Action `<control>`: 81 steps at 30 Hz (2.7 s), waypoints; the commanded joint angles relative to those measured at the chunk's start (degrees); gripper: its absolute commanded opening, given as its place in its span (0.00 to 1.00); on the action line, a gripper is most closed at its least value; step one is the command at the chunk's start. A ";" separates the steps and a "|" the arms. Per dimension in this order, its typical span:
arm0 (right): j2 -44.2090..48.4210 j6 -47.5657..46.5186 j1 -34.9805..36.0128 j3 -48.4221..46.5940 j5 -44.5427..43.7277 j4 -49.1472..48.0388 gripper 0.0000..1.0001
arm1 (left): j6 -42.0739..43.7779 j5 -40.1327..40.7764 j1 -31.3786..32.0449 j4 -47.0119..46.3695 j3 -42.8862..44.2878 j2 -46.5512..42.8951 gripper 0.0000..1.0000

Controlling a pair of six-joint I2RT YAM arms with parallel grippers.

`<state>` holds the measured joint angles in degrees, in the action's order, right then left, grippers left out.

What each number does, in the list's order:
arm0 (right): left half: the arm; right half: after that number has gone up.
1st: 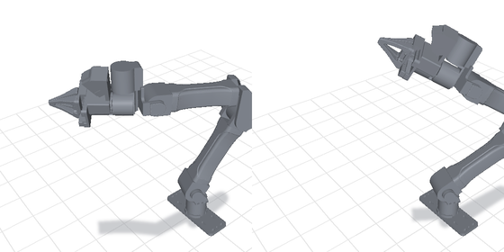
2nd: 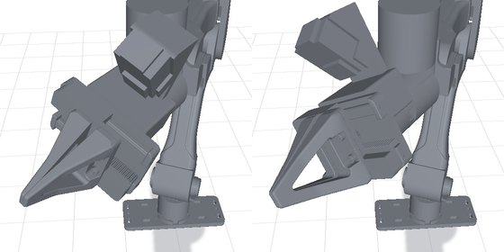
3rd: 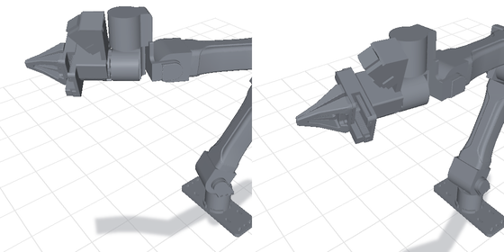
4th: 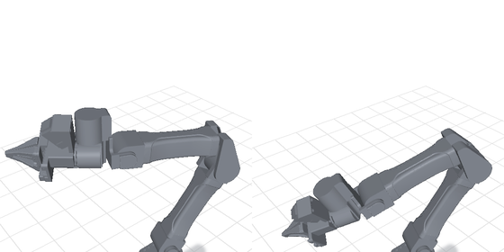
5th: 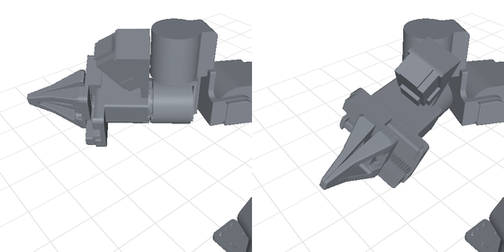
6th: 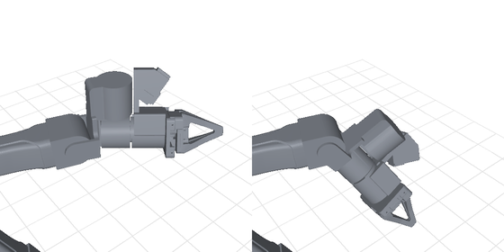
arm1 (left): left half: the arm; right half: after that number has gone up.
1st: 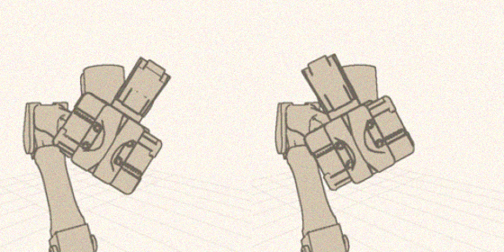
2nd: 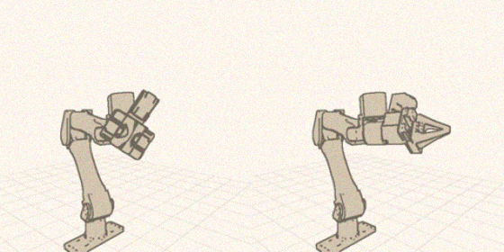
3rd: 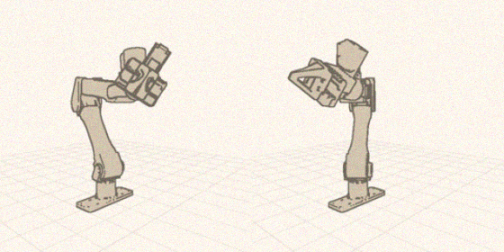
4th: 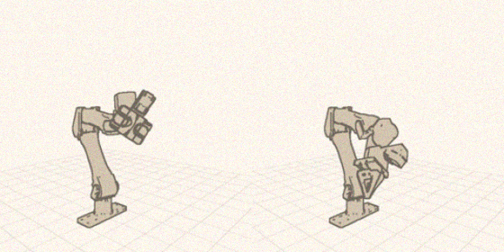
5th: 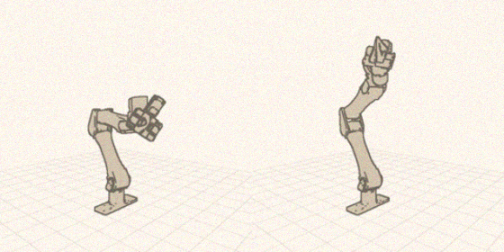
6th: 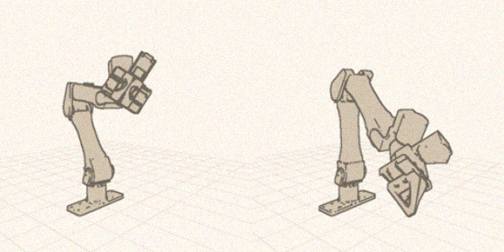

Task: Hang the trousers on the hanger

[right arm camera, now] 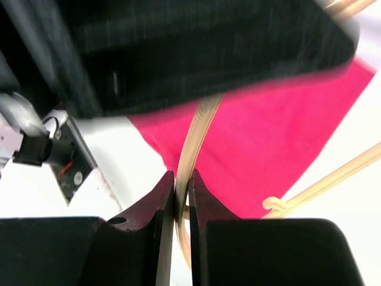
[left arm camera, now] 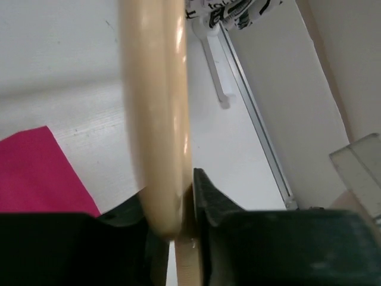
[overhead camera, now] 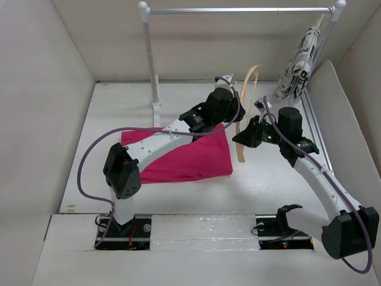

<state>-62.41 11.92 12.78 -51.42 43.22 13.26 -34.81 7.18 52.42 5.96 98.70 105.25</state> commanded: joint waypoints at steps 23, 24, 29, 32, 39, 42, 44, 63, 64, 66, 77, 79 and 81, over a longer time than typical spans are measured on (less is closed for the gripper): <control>-3.42 -15.44 -8.73 6.07 -2.35 1.78 0.00 | -27.59 7.23 6.64 -31.97 -40.16 -6.46 0.00; -7.16 -15.26 -8.73 6.15 -2.35 0.21 0.00 | -28.81 7.84 6.64 -31.97 -41.12 -6.29 0.00; -17.99 -12.54 -6.01 6.42 -0.60 -10.78 0.16 | -30.23 11.80 7.17 -30.74 -42.01 -5.06 0.00; -24.41 -12.01 -3.82 5.01 -1.56 -15.16 0.27 | -30.49 12.51 7.17 -29.34 -41.39 -3.75 0.00; -31.71 -9.20 0.06 2.55 -8.23 -17.29 0.39 | -29.97 12.68 6.64 -26.88 -39.99 -1.46 0.00; -33.65 -7.36 0.58 3.16 -8.94 -19.32 0.47 | -29.00 12.68 6.64 -25.65 -38.76 -0.75 0.00; -34.09 -6.74 1.11 3.25 -11.05 -18.97 0.50 | -28.65 12.68 6.64 -25.47 -38.75 -0.92 0.00; -20.57 -1.46 -8.62 2.92 -4.37 -16.34 0.00 | -20.83 13.65 3.74 -20.10 -43.83 -4.96 0.00; -19.69 -1.90 -10.04 2.47 -4.37 -14.94 0.00 | -20.57 13.56 3.22 -20.72 -44.63 -6.36 0.00; -17.49 -3.74 -14.15 1.41 -4.64 -9.67 0.00 | -19.87 13.65 2.42 -19.58 -45.60 -7.25 0.00; -12.12 -8.14 -24.38 8.35 -6.04 -4.81 0.00 | -16.00 17.96 -0.74 -14.66 -50.18 -16.48 0.00; -13.17 -8.23 -24.99 9.31 -7.00 -5.87 0.00 | -15.47 17.96 -0.74 -14.48 -50.09 -16.83 0.00; -14.31 -8.14 -24.99 9.67 -6.31 -6.83 0.00 | -15.38 17.61 -0.74 -14.66 -50.09 -17.27 0.00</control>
<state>-76.18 4.99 -11.46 -42.06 36.97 9.43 -52.31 21.91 52.12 -10.24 48.82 90.89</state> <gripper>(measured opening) 0.037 0.098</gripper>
